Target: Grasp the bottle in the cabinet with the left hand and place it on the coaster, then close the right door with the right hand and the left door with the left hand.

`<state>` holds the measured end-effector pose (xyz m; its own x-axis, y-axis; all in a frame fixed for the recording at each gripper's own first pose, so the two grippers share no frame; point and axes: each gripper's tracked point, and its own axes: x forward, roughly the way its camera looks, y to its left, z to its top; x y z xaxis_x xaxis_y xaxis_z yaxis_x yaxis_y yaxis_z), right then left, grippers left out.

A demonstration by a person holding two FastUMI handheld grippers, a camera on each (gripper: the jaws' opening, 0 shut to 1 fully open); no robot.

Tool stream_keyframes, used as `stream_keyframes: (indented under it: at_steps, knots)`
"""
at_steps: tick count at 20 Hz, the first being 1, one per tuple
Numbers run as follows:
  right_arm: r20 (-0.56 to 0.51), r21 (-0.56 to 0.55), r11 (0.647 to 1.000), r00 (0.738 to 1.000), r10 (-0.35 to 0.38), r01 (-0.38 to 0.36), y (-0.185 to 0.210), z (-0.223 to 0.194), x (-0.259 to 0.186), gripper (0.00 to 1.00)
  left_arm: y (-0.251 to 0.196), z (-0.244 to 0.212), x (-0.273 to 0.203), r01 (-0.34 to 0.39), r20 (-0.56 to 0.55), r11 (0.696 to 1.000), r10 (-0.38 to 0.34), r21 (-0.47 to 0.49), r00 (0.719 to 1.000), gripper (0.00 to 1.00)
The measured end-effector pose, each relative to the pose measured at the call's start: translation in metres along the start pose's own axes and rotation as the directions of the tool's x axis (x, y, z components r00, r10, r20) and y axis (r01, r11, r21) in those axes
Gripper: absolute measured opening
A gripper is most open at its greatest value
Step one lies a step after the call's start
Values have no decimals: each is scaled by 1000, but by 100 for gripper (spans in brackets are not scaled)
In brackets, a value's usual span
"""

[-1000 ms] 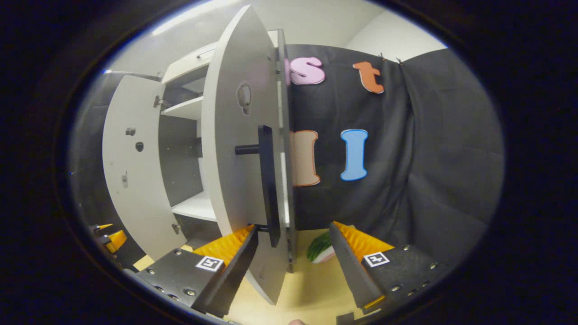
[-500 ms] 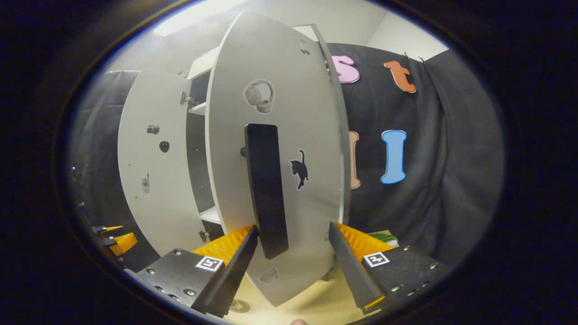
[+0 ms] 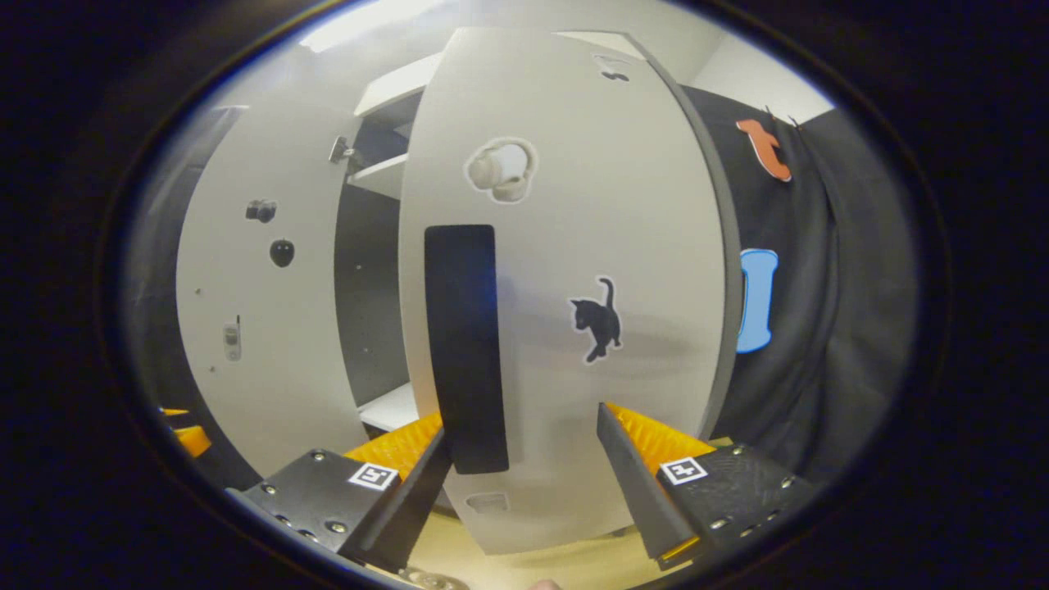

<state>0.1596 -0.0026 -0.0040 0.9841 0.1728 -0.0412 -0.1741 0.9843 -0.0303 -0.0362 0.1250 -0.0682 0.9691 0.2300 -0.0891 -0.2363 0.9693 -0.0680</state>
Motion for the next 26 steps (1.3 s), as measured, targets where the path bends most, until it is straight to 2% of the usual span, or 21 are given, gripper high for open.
stream_keyframes:
  at_steps: [1, 2, 5, 8, 9, 10, 11, 16, 17, 19, 20, 22, 25, 26]
  knots:
    - [2, -3, 1000, 1000, -4, 4, 2, -2, 5, 97, 5, 1, 2, -3, -1, 1000, 3, -1, 1000, 92]
    - [3, -1, 1000, 1000, -6, 6, 5, -2, 10, 100, 10, 4, 4, -5, -2, 1000, 5, 3, 1000, 91]
    - [10, -9, 1000, 1000, -18, 18, 11, 1, 24, 97, 22, 8, 9, -7, -2, 1000, 7, 3, 1000, 92]
    - [15, -9, 999, 999, -32, 32, 13, 1, 40, 100, 36, 12, 16, -12, -9, 1000, 12, -4, 1000, 91]
    - [14, -4, 999, 999, -41, 41, 14, 1, 45, 96, 39, 14, 19, -11, -8, 1000, 11, -8, 1000, 92]
    - [18, -6, 998, 998, -56, 56, 14, 2, 50, 100, 41, 15, 21, -6, -17, 1000, 5, -12, 1000, 92]
    - [21, -10, 997, 997, -72, 72, 13, 1, 52, 97, 45, 18, 24, -1, -17, 1000, 1, -19, 1000, 92]
    - [34, -3, 991, 990, -136, 136, 13, 0, 60, 100, 57, 32, 29, 29, -10, 1000, -29, -6, 1000, 91]
    - [37, -1, 989, 988, -148, 148, 12, 0, 61, 96, 59, 35, 30, 29, -8, 1000, -29, -2, 1000, 90]
    - [36, 1, 986, 986, -165, 166, 12, 0, 62, 100, 61, 40, 34, 36, -9, 999, -36, 3, 999, 91]
    - [33, 1, 986, 985, -168, 168, 12, 0, 62, 97, 60, 42, 36, 49, -7, 999, -49, -1, 999, 90]
    - [35, 14, 986, 986, -164, 163, 14, 3, 62, 100, 54, 48, 37, 92, -8, 996, -92, -7, 996, 92]
    - [38, 20, 986, 985, -168, 167, 17, 6, 60, 97, 55, 61, 41, 117, 9, 993, -117, 4, 993, 92]
    - [31, 21, 986, 985, -167, 167, 18, 5, 58, 100, 55, 65, 42, 120, 12, 993, -120, 5, 993, 91]
